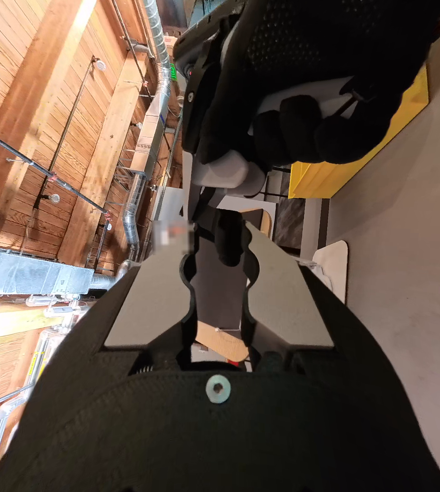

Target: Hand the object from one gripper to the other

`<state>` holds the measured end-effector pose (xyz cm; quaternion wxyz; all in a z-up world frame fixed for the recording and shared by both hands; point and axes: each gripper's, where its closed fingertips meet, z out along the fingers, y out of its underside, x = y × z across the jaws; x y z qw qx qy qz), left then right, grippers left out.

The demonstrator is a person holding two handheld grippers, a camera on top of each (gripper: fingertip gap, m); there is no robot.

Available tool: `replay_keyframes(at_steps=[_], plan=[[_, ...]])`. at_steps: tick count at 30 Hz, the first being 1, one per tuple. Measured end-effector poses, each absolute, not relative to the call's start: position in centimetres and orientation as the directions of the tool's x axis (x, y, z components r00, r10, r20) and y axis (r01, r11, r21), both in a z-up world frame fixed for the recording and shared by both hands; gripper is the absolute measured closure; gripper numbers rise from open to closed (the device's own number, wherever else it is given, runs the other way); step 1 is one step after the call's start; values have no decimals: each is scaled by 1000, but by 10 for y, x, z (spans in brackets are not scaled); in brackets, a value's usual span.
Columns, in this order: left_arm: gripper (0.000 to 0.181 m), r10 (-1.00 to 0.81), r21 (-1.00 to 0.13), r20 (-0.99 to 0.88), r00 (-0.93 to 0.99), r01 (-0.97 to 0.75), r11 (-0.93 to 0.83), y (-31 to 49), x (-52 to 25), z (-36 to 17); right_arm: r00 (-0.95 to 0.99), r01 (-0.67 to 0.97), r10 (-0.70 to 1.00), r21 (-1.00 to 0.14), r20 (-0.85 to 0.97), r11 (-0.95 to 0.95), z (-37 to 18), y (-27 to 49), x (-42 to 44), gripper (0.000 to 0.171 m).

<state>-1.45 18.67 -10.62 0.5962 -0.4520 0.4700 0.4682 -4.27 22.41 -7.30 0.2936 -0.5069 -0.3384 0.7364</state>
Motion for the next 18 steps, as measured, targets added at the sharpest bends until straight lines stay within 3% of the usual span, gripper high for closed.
replay_keyframes(at_steps=[5,10,11,14,18], plan=[[175,107,-95,-988,110,-986,139,191,-19,-112,-300,-88,774,-791,-558,-605,-76,228,-41,165],[180,66,-131,-988,140,-983,132,193,-20,-115,-269,-105,789,-797,-553,-595,-77,232,-43,163],[180,56,-146,-986,155,-980,136,193,-20,-114,-251,-106,796,-802,-550,-587,-79,234,-44,158],[180,2,-228,-973,231,-961,155,190,-23,-107,-190,-81,819,-823,-541,-563,-89,239,-48,120],[180,-115,-352,-935,337,-922,160,186,-33,-95,-135,-47,866,-870,-481,-490,-101,245,-43,101]])
